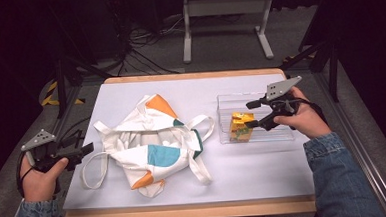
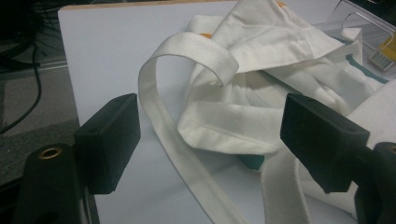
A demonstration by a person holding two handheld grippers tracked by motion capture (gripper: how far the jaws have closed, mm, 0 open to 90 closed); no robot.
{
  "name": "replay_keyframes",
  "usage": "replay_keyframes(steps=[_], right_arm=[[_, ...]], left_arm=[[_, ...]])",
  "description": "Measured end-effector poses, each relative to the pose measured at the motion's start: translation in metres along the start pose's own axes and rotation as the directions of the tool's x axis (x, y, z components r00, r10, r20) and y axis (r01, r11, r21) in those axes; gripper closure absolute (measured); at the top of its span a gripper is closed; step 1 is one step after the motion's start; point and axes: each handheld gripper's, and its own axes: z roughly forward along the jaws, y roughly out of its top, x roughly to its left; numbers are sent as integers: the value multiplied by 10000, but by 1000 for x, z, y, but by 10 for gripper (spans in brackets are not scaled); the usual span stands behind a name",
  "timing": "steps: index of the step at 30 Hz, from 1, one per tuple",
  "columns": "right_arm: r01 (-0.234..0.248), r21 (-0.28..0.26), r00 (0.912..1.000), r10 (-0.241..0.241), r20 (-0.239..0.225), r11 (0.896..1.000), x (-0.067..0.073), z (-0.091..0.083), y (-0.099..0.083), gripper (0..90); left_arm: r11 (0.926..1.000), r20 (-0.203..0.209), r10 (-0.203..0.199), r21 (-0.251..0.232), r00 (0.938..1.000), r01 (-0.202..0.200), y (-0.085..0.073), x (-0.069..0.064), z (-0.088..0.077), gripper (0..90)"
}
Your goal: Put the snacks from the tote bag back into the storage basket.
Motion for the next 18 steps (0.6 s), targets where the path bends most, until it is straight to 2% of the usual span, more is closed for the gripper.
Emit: replay_keyframes(steps=[2, 6, 8, 10, 13, 18], right_arm=[[3, -186, 9998, 1, 187, 9998, 6, -6, 5, 265], [-224, -763, 9972, 277, 693, 9968, 19, -22, 14, 262], [-469, -1035, 9942, 565, 914, 9935, 26, -28, 16, 243], [-508, -1148, 9928, 627, 1020, 9921, 29, -31, 17, 243], [-735, -1191, 9828, 922, 1602, 9902, 40, -37, 18, 233], [-1026, -1428, 9693, 1312, 2081, 9844, 58, -45, 15, 233]], left_arm=[[10000, -5, 17, -65, 10000, -17, 0, 0, -2, 209], [9999, 19, 19, -119, 10000, -19, 0, 0, -4, 209], [9999, 39, 30, -142, 10000, -29, 0, 0, -4, 208], [9999, 55, 42, -149, 10000, -41, 0, -1, -4, 208], [9999, 103, 101, -103, 9999, -100, 0, -2, -3, 207], [9996, 248, 251, -111, 9994, -249, 1, -5, -1, 205]])
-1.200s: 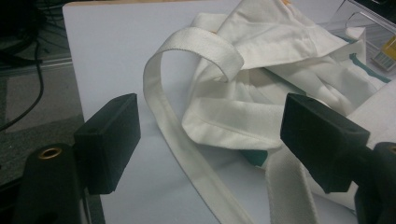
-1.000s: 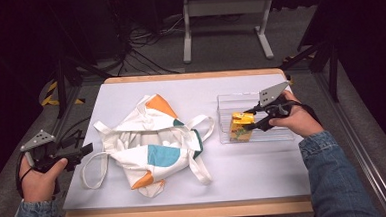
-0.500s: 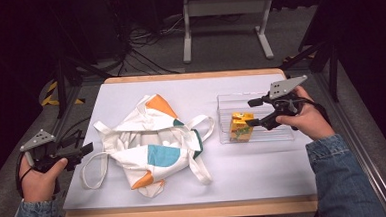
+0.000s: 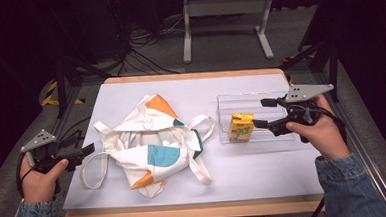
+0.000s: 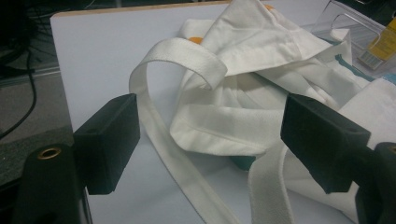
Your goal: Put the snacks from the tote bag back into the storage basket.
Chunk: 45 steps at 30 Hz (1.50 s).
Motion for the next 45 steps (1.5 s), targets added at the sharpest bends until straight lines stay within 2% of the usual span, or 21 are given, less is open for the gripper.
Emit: replay_keyframes(steps=[4, 6, 7, 9, 17, 22, 23, 24, 25, 26, 29, 33, 34, 36, 37, 39, 40, 41, 42, 44, 45], right_arm=[[-314, -225, 9985, 324, 453, 9993, 11, -12, -8, 233], [-546, -317, 9950, 570, 823, 9980, 16, -16, -16, 233], [-546, -317, 9950, 570, 823, 9980, 16, -16, -16, 233], [-788, -358, 9890, 826, 1230, 9962, 21, -19, -27, 233], [-1136, -387, 9801, 1184, 1593, 9928, 21, -16, -46, 233], [-1636, -322, 9687, 1667, 1840, 9860, 18, -11, -61, 223], [-1636, -322, 9687, 1667, 1840, 9860, 18, -11, -61, 223], [-1696, -344, 9629, 1731, 2071, 9849, 17, -11, -62, 213], [-1740, -381, 9535, 1781, 2433, 9840, 17, -11, -64, 196], [-1777, -361, 9514, 1811, 2489, 9834, 17, -11, -66, 196], [-2003, -431, 9452, 2046, 2545, 9788, 17, -9, -75, 173], [-1979, -331, 9459, 1998, 2557, 9797, 15, -9, -84, 147], [-2077, -479, 9462, 2131, 2434, 9770, 15, -9, -87, 146], [-2460, -835, 9369, 2590, 2349, 9657, 12, -7, -95, 125], [-2460, -835, 9369, 2590, 2349, 9657, 12, -7, -95, 125], [-2565, -781, 9278, 2681, 2595, 9634, 10, -6, -102, 121], [-2569, -768, 9273, 2681, 2614, 9634, 10, -5, -104, 118], [-2419, -898, 9388, 2565, 2300, 9661, 9, -3, -107, 105], [-2378, -1002, 9435, 2543, 2125, 9661, 9, -2, -107, 105], [-2341, -1087, 9463, 2521, 2025, 9661, 9, -1, -108, 105], [-2308, -1164, 9432, 2515, 2171, 9660, 8, -1, -108, 105]], left_arm=[[9996, 69, 198, -191, 9998, -197, -1, -1, -2, 205], [9995, 122, 216, -249, 9997, -213, -2, -1, -2, 205], [9995, 122, 216, -249, 9997, -213, -2, -1, -2, 204], [9992, 147, 288, -284, 9995, -284, -2, -1, -3, 202], [9983, 258, 445, -384, 9987, -435, -3, -2, -1, 199], [9973, 258, 547, -500, 9982, -534, -6, -1, -1, 197], [9973, 258, 547, -500, 9982, -534, -6, -1, -1, 197], [9972, 297, 591, -479, 9978, -576, -6, -2, -1, 197], [9966, 329, 686, -477, 9971, -670, -6, -2, 0, 196], [9959, 370, 766, -501, 9964, -747, -6, -3, 0, 195], [9939, 450, 950, -612, 9945, -922, -6, -5, 0, 192], [9926, 505, 1045, -677, 9932, -1010, -6, -5, 0, 190], [9923, 553, 1071, -687, 9927, -1032, -6, -5, 0, 188], [9892, 629, 1282, -792, 9898, -1231, -6, -6, 0, 186], [9892, 629, 1282, -792, 9898, -1231, -6, -6, 0, 184], [9871, 744, 1352, -962, 9880, -1279, -6, -6, 1, 183], [9858, 816, 1372, -1085, 9872, -1281, -7, -7, 1, 182], [9839, 816, 1464, -1153, 9859, -1366, -7, -6, 2, 181], [9825, 859, 1496, -1244, 9850, -1384, -9, -6, 3, 180], [9832, 882, 1436, -1258, 9857, -1319, -9, -5, 4, 178], [9834, 895, 1422, -1261, 9858, -1304, -10, -5, 4, 176]])
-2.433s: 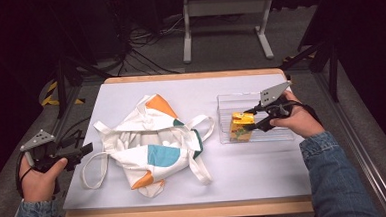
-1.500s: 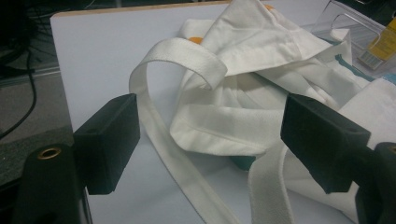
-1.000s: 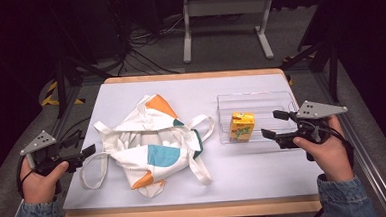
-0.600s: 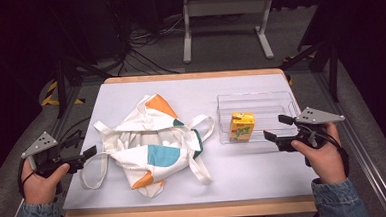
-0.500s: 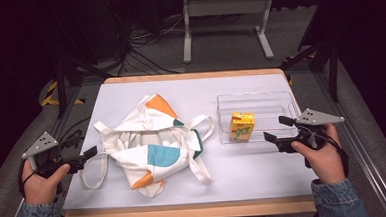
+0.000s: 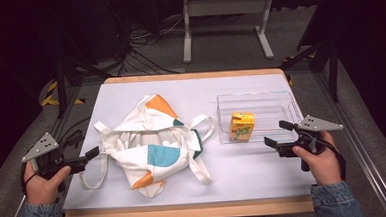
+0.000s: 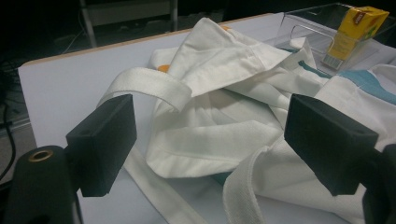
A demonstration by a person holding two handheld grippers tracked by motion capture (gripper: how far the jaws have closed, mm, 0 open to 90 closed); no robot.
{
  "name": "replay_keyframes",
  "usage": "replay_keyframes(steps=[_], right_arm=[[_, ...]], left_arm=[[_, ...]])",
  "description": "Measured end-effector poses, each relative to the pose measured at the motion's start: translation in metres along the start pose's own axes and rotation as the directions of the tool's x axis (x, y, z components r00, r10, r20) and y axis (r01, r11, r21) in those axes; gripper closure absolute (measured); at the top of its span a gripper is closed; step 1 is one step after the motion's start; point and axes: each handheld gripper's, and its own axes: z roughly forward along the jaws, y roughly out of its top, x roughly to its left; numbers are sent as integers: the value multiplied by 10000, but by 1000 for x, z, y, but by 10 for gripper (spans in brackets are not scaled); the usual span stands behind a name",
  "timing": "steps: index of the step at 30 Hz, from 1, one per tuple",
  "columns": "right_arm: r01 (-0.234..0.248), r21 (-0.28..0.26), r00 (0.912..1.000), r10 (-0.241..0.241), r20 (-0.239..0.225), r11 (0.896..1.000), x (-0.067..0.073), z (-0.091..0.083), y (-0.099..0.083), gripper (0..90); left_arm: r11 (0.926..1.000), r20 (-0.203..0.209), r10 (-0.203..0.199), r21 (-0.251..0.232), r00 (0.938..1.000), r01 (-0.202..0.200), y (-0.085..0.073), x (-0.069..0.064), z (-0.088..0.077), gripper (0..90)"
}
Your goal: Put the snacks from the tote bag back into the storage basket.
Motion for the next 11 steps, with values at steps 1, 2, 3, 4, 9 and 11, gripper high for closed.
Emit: replay_keyframes(steps=[1, 2, 3, 4, 9, 11], right_arm=[[0, 0, 10000, 0, 0, 10000, 0, 0, 0, 105], [-47, 12, 9999, 47, 90, 10000, -1, 0, 0, 105], [-83, 42, 9999, 82, 149, 10000, -1, 0, -1, 105], [-87, 94, 9996, 85, 264, 9999, -2, 1, -2, 105], [-87, 272, 9990, 75, 445, 9996, -3, 1, -2, 105], [-102, 289, 9990, 89, 431, 9995, -3, 1, -2, 106]], left_arm=[[10000, -7, -21, 28, 10000, 21, 0, 0, 0, 176], [10000, -29, -28, 46, 10000, 28, -1, 0, 0, 176], [10000, -13, -32, 79, 10000, 33, -1, 0, 0, 176], [9999, -18, -39, 116, 10000, 39, -1, 0, 1, 176], [9992, -58, -24, 387, 10000, 27, -1, 0, 2, 172], [9990, -84, -42, 440, 10000, 46, -2, 0, 3, 171]])
